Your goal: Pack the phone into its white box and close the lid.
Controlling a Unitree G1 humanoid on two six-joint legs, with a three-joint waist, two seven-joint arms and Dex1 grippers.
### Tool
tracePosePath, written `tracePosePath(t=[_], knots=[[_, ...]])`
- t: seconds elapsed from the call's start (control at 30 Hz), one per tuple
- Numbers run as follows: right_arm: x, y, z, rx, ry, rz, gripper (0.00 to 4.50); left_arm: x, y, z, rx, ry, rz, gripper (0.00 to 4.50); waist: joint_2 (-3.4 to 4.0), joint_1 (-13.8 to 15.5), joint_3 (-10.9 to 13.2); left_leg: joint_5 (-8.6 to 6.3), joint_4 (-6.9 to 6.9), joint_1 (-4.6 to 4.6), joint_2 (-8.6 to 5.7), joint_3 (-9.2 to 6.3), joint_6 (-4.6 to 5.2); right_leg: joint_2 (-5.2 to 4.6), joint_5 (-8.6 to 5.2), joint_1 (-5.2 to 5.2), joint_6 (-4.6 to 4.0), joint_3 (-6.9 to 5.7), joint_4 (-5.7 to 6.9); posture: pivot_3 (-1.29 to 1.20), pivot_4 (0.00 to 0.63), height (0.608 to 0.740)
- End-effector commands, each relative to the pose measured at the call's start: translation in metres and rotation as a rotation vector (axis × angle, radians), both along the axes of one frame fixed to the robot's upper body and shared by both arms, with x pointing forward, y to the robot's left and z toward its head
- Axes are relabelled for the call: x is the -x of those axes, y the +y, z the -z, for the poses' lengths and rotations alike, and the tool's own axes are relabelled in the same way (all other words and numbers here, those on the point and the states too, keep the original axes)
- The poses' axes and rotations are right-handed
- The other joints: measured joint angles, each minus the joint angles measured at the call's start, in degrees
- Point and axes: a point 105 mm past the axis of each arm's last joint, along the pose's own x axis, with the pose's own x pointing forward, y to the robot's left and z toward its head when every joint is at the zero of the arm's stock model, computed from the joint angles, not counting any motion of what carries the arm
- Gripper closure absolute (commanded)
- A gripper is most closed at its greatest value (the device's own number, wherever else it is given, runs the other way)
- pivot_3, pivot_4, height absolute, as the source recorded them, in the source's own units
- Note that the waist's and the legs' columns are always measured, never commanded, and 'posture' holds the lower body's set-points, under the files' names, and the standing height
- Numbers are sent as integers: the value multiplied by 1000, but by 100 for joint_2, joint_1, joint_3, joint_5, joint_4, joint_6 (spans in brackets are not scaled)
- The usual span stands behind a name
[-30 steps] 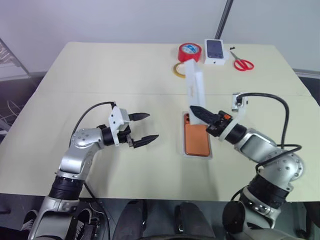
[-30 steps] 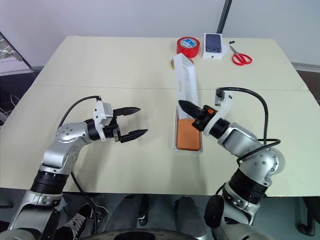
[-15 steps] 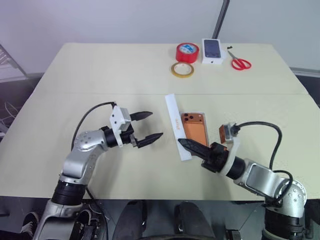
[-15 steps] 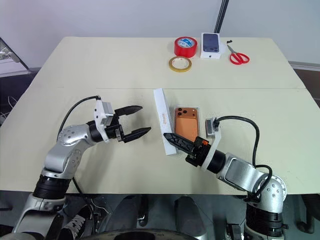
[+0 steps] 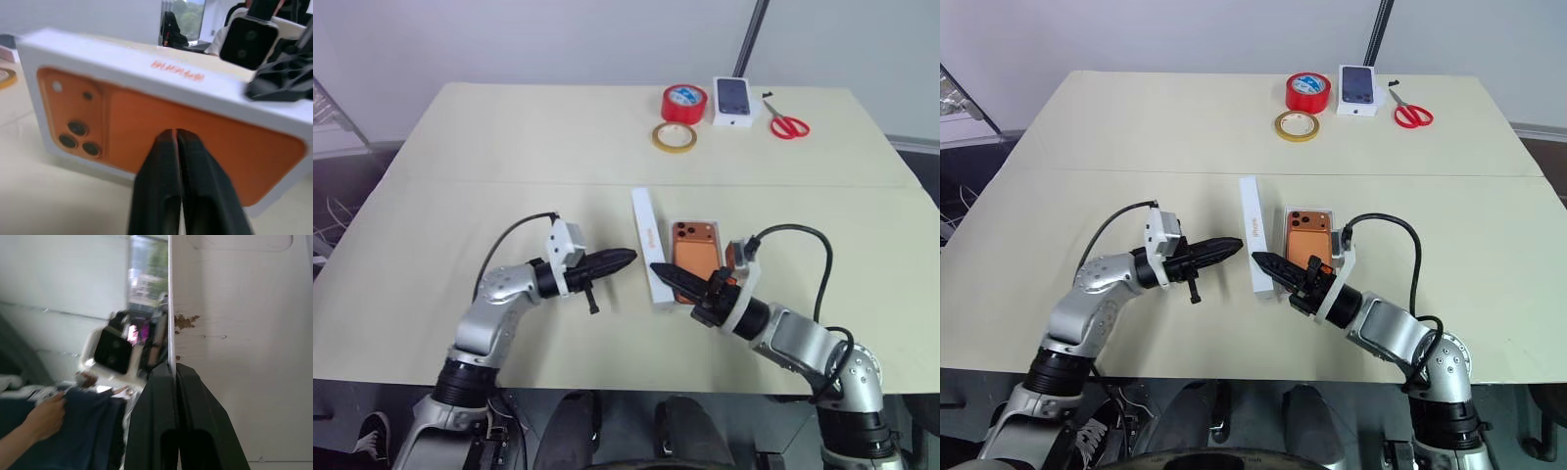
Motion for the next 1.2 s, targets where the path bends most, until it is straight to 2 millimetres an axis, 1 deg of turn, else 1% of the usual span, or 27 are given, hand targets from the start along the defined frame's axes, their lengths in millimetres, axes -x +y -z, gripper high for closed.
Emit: tracePosePath(t=[0.03, 0.2, 0.3, 0.33, 0.37, 0.4, 0.47, 0.57, 0.63, 0.67, 0.73, 0.8, 0.83, 0.87, 0.9, 0.97, 1.0, 1.1, 1.2], knots=[[-5, -7, -2, 15, -16, 36, 4500, -8, -10, 3, -6, -32, -34, 4467, 0, -1, 0, 0, 0, -1, 0, -1, 0, 1, 0, -1, 0, -1, 0, 0, 150, 740], [-14, -24, -6, 38, -39, 133, 4500, -18, -30, 7, 15, -26, -32, 4467, -2, 8, 0, 0, 1, 0, 0, -1, 1, 2, 0, 3, 1, -2, 0, 0, 150, 740], [-21, -41, -4, 47, -33, 214, 3572, -19, -43, 9, 25, -11, 1, 4500, -2, 17, -1, -1, 5, 0, 0, -1, 2, 2, 1, 5, 1, -3, 0, 0, 150, 740], [-20, -46, -6, 62, -53, 224, 3031, -20, -47, 10, 28, -8, 8, 4500, -2, 17, -1, -1, 5, -1, -2, -1, 2, 2, 1, 6, 2, -3, -1, 0, 150, 740], [-19, -50, -8, 72, -73, 228, 2639, -22, -51, 10, 30, -11, 11, 4500, -2, 19, -1, -1, 5, -1, -2, -1, 3, 2, 1, 6, 2, -3, -2, 0, 150, 740], [-17, -55, -14, 68, -95, 227, 2074, -24, -55, 9, 32, -17, 14, 4500, -3, 16, 0, -2, 5, -2, -4, -1, 4, 1, 1, 6, 3, -3, -3, 0, 150, 740], [-17, -68, -18, 154, -161, 245, 1074, -26, -62, 6, 47, -17, 24, 4500, -3, 11, 1, -3, 5, -4, -4, 0, 5, 2, 0, 4, 4, -3, -3, 0, 150, 740], [-20, -101, -17, 290, -226, 301, 1074, -30, -72, 5, 62, -15, 31, 4500, -4, 14, 1, -2, 7, -3, -5, 0, 6, 4, 1, 6, 6, -2, -3, 0, 150, 740], [-20, -112, -18, 330, -252, 313, 1074, -31, -75, 5, 64, -13, 33, 4500, -5, 17, 2, -3, 6, -2, -4, 0, 7, 10, 2, 8, 7, -2, -4, 0, 150, 740], [-23, -120, -16, 381, -270, 342, 1074, -31, -76, 5, 70, -7, 33, 4500, -5, 6, 1, -3, 6, -2, -3, -1, 7, 17, 1, 7, 8, -2, -5, 0, 150, 740], [-29, -125, -14, 470, -324, 366, 1074, -32, -75, 5, 66, -8, 27, 4500, -5, -9, 1, -4, 5, 0, 2, -1, 8, 21, 1, 7, 8, 1, -5, 0, 150, 740], [-39, -129, -5, 664, -421, 402, 1587, -32, -69, 7, 45, -7, 30, 4500, -4, -9, 1, -4, 4, 0, 4, -2, 8, 26, 1, 4, 8, 2, -2, 0, 150, 740], [-42, -129, -3, 725, -460, 406, 1935, -32, -66, 7, 39, -4, 29, 4500, -2, -9, 0, -4, 5, 2, 6, -2, 8, 30, 1, 4, 8, 2, -1, 0, 150, 740], [-46, -128, 1, 829, -524, 402, 2374, -33, -62, 7, 28, -6, 23, 4500, -2, -9, 0, -4, 5, 3, 6, -1, 8, 33, 1, 4, 8, 3, 0, 0, 150, 740], [-50, -128, 5, 908, -569, 402, 2916, -33, -57, 8, 16, -2, 21, 4500, -2, -12, 0, -4, 5, 2, 6, -1, 8, 34, 1, 3, 8, 3, 0, 0, 150, 740], [-54, -123, 8, 968, -625, 404, 4044, -32, -48, 8, -6, -5, 12, 4500, -1, -1, 0, -3, 4, 1, 6, -1, 8, 37, 1, -1, 8, 6, 0, 0, 150, 740], [-56, -121, 7, 993, -658, 405, 4435, -32, -43, 7, -17, -6, 8, 4500, -1, 2, 1, -3, 3, 0, 6, -1, 7, 37, 1, -1, 8, 5, 0, 0, 150, 740], [-58, -108, 5, 1035, -759, 367, 4435, -27, -26, 5, -51, -6, 1, 4500, -1, 3, 1, -3, 3, 0, 5, -1, 7, 33, 1, 0, 8, 6, -1, 0, 150, 740], [-61, -102, 3, 1082, -830, 335, 4435, -15, -9, 7, -88, 30, 15, 4500, -1, 1, 1, -3, 4, 2, 5, -1, 7, 21, 1, 2, 8, 5, -1, 0, 150, 740]])
